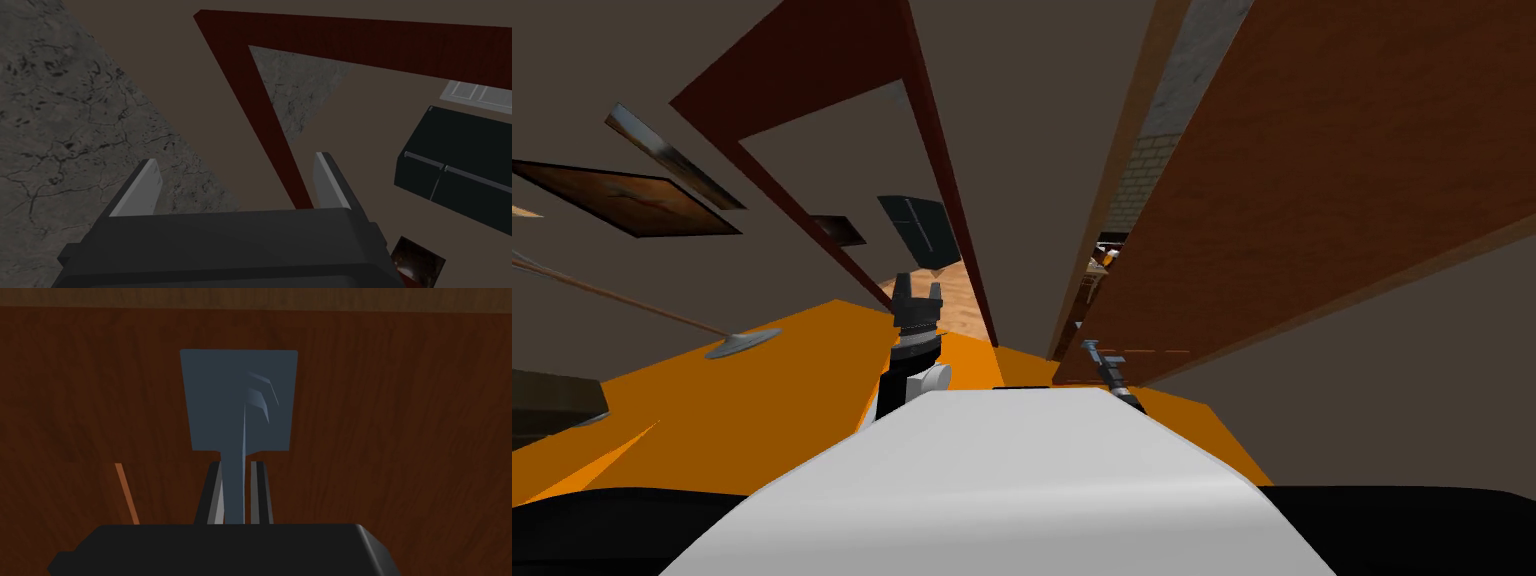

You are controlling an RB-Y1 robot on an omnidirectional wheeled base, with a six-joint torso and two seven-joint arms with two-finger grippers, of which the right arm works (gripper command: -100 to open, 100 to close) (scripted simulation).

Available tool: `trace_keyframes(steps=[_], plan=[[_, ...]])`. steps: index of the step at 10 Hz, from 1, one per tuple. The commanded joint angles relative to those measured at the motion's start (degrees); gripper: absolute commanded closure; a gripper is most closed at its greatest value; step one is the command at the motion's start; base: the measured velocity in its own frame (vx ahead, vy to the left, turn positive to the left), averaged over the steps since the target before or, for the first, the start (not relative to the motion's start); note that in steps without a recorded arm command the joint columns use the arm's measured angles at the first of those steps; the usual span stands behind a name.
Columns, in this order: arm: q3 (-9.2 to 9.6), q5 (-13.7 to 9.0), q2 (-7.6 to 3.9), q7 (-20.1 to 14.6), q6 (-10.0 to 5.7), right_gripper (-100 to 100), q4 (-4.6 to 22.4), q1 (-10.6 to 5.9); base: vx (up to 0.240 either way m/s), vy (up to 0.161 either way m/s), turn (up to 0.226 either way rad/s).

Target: Pull the door open

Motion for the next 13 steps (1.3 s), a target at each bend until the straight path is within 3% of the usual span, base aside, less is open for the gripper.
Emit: trace_keyframes(steps=[1,3,9,10,13], plan=[[0.52,-0.1,-0.42,-0.4,-1.6,100,0.8,0.58,-0.134,-0.061,0.196],[0.98,-0.3,-0.8,-0.8,-3.0,100,1.4,1.08,-0.182,-0.064,0.154],[3.18,-0.9,-2.58,-2.5,-9.73,100,4.6,3.51,-0.228,-0.065,0.194],[3.07,-0.8,-2.23,-2.4,-9.43,100,5.2,2.89,-0.096,-0.028,0.022],[3.8,-0.9,-2.46,-2.8,-10.76,100,6.3,3.02,-0.23,-0.056,0.183]])
